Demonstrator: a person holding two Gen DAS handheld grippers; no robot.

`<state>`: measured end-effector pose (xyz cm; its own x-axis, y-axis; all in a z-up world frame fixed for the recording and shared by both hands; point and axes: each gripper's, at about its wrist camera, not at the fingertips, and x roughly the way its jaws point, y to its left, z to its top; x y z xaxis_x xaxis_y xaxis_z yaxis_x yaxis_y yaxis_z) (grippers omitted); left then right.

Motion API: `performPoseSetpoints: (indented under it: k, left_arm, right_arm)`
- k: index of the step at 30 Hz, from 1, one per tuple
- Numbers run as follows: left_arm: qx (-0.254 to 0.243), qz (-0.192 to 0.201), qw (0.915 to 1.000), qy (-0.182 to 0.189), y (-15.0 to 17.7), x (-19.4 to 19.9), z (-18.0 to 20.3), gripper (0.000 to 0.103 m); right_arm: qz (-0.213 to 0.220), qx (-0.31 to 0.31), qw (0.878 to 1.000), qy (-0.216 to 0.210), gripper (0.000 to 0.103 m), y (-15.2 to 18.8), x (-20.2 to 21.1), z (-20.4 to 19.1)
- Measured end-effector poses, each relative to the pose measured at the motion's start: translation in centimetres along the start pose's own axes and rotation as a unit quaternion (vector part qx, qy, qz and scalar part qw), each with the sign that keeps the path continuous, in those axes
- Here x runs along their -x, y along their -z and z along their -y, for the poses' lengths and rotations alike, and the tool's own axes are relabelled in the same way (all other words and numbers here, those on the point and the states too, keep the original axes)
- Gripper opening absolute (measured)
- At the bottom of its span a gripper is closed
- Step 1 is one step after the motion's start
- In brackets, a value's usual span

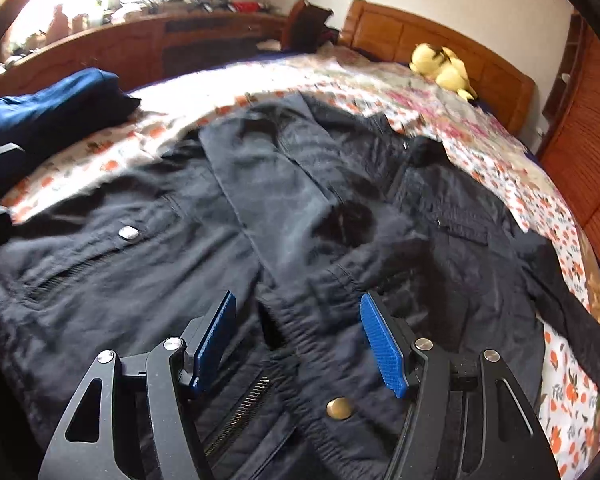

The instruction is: Fold large clothes

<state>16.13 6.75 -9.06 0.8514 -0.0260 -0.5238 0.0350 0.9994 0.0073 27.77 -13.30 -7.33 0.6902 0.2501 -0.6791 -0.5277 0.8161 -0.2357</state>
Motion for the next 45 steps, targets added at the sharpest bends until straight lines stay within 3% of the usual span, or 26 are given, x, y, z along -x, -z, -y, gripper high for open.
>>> performPoseSetpoints:
  k: [2, 4, 6, 9, 12, 17, 25, 27, 35, 39, 45]
  left_arm:
    - [0.000, 0.001, 1.0000, 0.000, 0.0, 0.1, -0.1, 0.080]
    - [0.000, 0.002, 1.0000, 0.002, 0.0, 0.3, -0.2, 0.080]
    - [0.000, 0.004, 1.0000, 0.003, 0.0, 0.4, -0.3, 0.080]
    - [0.001, 0.005, 1.0000, 0.005, -0.1, 0.5, -0.3, 0.080]
    - [-0.001, 0.004, 1.0000, 0.006, 0.0, 0.5, -0.2, 0.080]
    - [-0.005, 0.003, 1.0000, 0.006, -0.1, 0.5, 0.2, 0.080]
    - [-0.008, 0.001, 0.9999, 0.008, -0.1, 0.1, 0.8, 0.080]
    - [-0.010, 0.000, 0.9999, 0.010, -0.1, 0.0, 1.1, 0.080]
    - [-0.018, -0.001, 0.9995, 0.025, -0.4, -0.2, 2.9, 0.080]
    - [-0.028, -0.004, 0.9991, 0.032, -0.5, -0.4, 4.1, 0.080]
    - [-0.048, -0.010, 0.9980, 0.040, -0.9, -0.9, 6.1, 0.080]
  right_arm:
    - [-0.012, -0.013, 1.000, -0.003, 0.067, 0.1, -0.4, 0.8]
    - [-0.011, -0.028, 0.999, -0.015, 0.056, 0.2, -0.5, 1.6]
    - [-0.004, -0.028, 0.999, -0.017, 0.019, 0.2, -0.1, 2.3]
    - [0.018, -0.037, 0.999, -0.009, 0.009, 0.0, 1.0, 3.4]
    - [0.042, -0.058, 0.997, 0.000, 0.007, 0.7, 3.0, 4.8]
    - [0.060, -0.098, 0.993, 0.035, 0.007, 2.5, 5.5, 8.8]
    - [0.046, -0.118, 0.987, 0.098, 0.007, 5.1, 6.6, 12.0]
    - [0.044, -0.119, 0.986, 0.107, 0.017, 5.5, 6.9, 11.8]
    - [0.069, -0.120, 0.987, 0.085, 0.043, 6.4, 7.5, 11.5]
    - [0.093, -0.119, 0.986, 0.068, 0.048, 6.7, 8.2, 11.7]
    - [0.083, -0.110, 0.988, 0.073, 0.048, 6.8, 6.4, 12.8]
